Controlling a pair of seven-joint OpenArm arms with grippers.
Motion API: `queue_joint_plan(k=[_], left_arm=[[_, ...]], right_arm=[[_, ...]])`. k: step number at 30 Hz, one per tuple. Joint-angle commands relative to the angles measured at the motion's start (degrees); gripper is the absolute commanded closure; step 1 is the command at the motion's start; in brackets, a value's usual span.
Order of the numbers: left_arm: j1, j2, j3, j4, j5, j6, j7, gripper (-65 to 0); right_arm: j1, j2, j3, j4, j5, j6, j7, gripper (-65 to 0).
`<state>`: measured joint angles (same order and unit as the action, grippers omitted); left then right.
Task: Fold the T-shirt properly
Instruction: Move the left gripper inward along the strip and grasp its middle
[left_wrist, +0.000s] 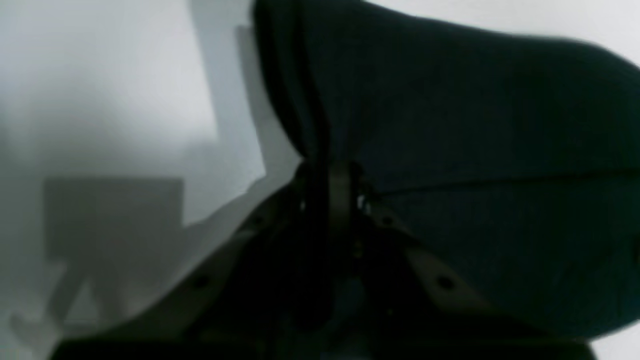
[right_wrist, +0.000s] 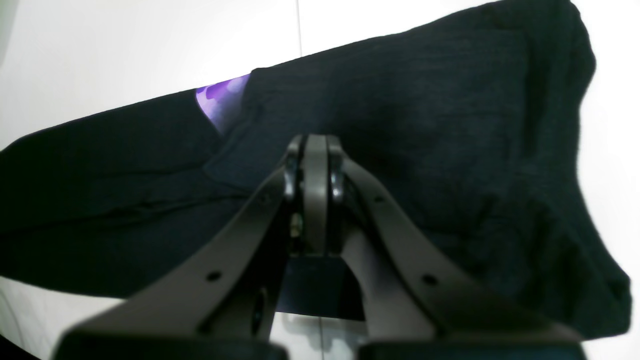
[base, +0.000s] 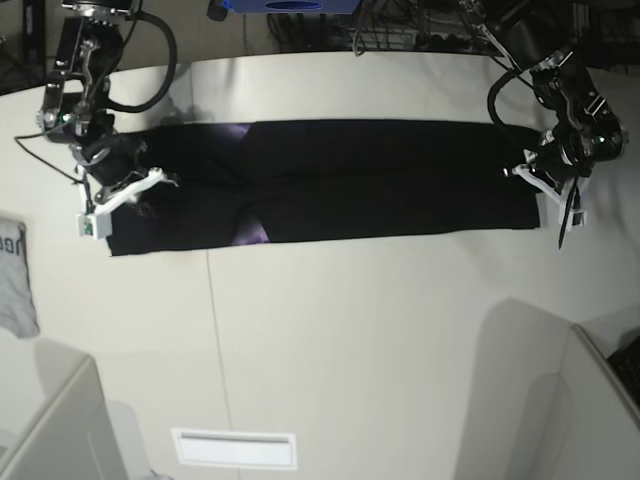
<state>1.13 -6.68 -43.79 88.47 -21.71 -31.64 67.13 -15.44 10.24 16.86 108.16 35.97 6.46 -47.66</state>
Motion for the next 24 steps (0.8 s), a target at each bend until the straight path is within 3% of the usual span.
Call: queue_joint_plan(k=[1, 5, 11, 18, 24], left_arm=[[-0.38, -1.19, -0.21, 3.27, -0.66, 0.47, -0.89, 0.0], [1.82, -1.28, 0.58, 12.41, -0.57, 2.58, -0.89, 0.0], [5.60, -0.49, 10.25, 17.60, -0.57, 3.29, -0.89, 0.0], [6.04, 6.55, 15.70, 19.71, -0.57, 3.29, -0.63, 0.0], [5.42, 9.18, 25.37, 19.53, -1.01, 8.91, -0.80, 0.0]], right_arm=[[0.45, 0.62, 0.24, 1.16, 0.56, 0.44, 1.11, 0.0], [0.45, 0.53, 0.24, 1.16, 0.56, 0.44, 1.11, 0.0], [0.80, 0.53, 0.24, 1.16, 0.56, 0.44, 1.11, 0.0], [0.72, 0.53, 0.32, 1.16, 0.56, 0.44, 1.11, 0.0], [0.63, 0.53, 0.59, 1.16, 0.56, 0.44, 1.11, 0.0]])
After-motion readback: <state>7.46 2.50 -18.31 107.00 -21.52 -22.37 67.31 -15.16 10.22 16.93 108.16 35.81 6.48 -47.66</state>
